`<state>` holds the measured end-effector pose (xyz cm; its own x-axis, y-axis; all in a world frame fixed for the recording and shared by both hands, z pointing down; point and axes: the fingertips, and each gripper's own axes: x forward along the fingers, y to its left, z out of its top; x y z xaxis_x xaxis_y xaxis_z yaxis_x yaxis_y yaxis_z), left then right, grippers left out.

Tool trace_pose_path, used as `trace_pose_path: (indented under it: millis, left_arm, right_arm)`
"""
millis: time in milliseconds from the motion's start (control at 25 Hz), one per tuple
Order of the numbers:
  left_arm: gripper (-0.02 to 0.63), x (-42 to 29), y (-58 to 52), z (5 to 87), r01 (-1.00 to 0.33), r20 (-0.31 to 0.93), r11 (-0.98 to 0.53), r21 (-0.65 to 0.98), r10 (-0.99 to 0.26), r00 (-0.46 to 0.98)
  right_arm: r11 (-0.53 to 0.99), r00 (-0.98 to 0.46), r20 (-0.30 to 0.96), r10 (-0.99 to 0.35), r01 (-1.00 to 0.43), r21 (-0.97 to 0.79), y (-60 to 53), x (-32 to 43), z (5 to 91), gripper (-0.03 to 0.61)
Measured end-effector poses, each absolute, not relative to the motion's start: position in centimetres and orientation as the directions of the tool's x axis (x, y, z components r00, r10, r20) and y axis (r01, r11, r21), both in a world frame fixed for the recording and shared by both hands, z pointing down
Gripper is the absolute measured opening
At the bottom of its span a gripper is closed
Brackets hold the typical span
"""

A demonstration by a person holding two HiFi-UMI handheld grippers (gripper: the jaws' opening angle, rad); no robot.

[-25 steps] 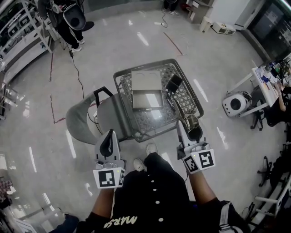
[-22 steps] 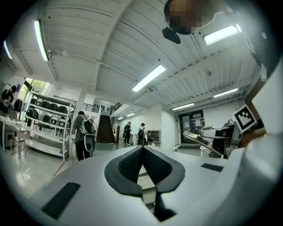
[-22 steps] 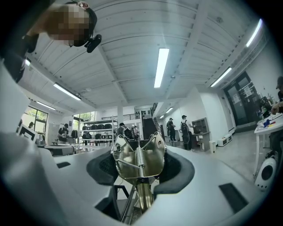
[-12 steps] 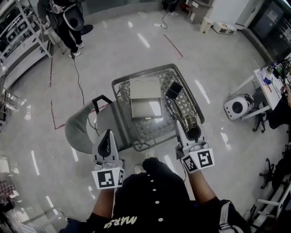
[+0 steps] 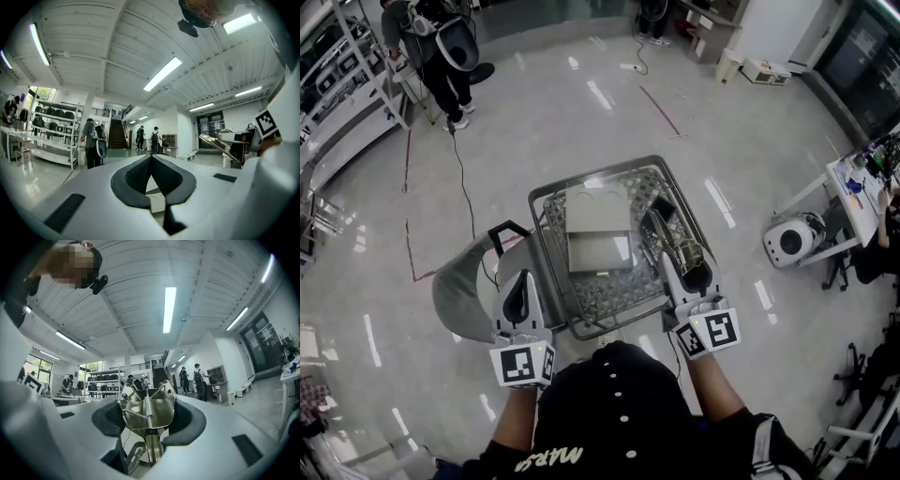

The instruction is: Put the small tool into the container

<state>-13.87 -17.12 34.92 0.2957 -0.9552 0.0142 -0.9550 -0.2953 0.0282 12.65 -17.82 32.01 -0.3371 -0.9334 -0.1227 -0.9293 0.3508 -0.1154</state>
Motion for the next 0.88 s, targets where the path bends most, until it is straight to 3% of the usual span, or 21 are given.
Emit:
trace_pose_path:
  millis: [400,880]
  left_arm:
    - [0.026,-12.7,-20.2,34.9,-0.969,0.023,-0.245,0.04,-0.969,0.246]
    - [0.026,-13.9,-22.7,37.2,-0.944,0.093,-0.317,0.095,-0.941,0.325]
  right_arm:
    - [0.387,-0.377,-0.099,-0.921,-0.914,-0.124,-22.3,13.6,32.4,0.222]
    - [0.384,-0.379,-0.065,-0.923,-0.916,-0.113,-25.0,11.4,33.5,0.222]
